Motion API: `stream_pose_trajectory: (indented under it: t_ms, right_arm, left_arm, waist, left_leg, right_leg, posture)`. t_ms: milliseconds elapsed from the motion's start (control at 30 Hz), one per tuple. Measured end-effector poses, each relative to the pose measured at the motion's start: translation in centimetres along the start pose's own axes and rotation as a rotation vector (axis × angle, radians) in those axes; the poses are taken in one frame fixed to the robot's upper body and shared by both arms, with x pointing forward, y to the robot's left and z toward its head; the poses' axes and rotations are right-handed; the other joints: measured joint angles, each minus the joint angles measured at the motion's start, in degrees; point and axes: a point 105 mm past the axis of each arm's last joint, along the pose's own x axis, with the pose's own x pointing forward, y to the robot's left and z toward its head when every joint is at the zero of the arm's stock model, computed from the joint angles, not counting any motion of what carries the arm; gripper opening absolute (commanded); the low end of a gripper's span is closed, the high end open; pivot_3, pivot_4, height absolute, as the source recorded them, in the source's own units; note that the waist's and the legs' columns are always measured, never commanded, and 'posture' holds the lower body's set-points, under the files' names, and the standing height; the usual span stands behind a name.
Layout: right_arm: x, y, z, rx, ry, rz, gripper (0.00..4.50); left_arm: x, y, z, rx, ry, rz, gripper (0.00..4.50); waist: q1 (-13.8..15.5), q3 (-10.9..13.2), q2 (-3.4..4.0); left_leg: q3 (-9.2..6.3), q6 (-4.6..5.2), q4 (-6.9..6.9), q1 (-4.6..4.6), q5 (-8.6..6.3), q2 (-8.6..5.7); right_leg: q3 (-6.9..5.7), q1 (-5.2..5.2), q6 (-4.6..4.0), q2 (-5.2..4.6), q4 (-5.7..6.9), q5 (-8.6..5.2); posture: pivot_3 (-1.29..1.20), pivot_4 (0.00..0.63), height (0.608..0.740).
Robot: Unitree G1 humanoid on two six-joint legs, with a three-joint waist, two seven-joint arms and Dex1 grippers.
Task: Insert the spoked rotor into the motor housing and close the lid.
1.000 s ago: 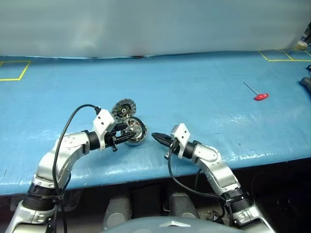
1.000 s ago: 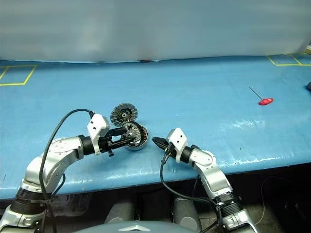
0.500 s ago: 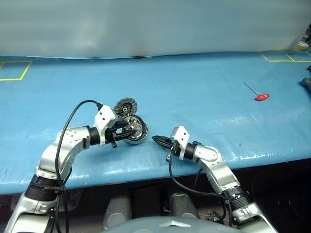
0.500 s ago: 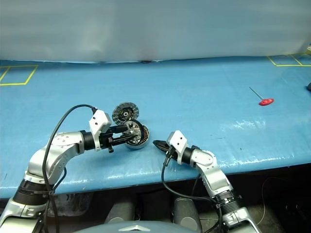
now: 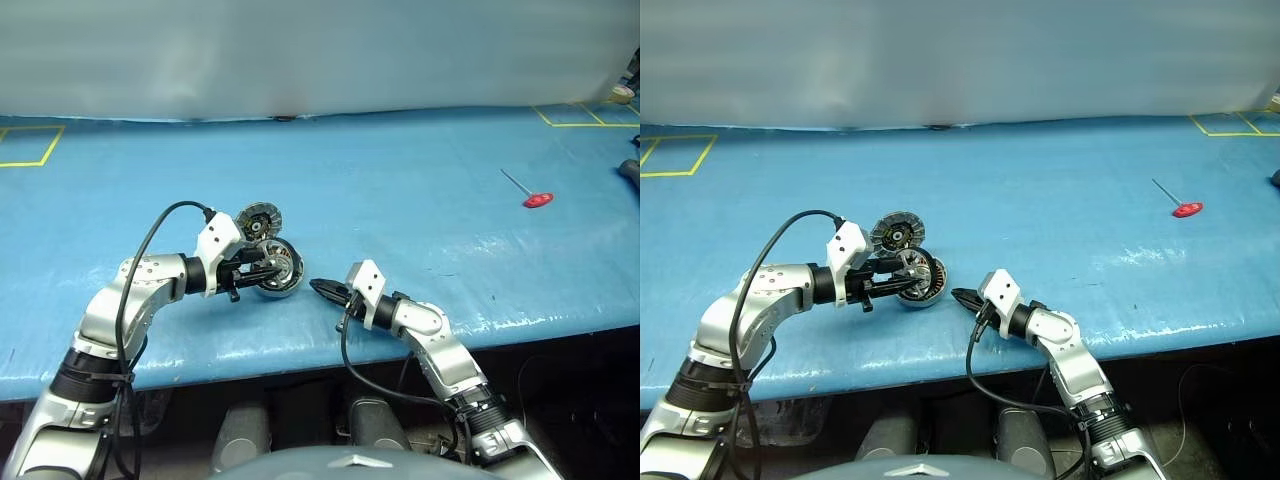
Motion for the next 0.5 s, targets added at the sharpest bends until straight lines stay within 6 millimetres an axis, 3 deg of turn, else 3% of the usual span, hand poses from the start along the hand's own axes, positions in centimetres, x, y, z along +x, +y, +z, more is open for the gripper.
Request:
stream_pose_trajectory:
  t_ms: [500]
  right_arm:
    - [0.37, 0.70, -0.52, 0.036, -0.001, -0.024, 0.00]
  left_arm:
    - [0.23, -0.21, 0.47, -0.067, 0.012, 0.080, 1.85]
  waist:
    - [-0.01, 0.01, 0.01]
  left_leg:
    - [0.00, 0.00, -0.05, 0.03, 0.00, 0.02]
  right_leg:
    - [0.05, -0.01, 0.00, 0.00, 0.01, 0.00]
  posture:
    - [0.00, 0.150, 0.740]
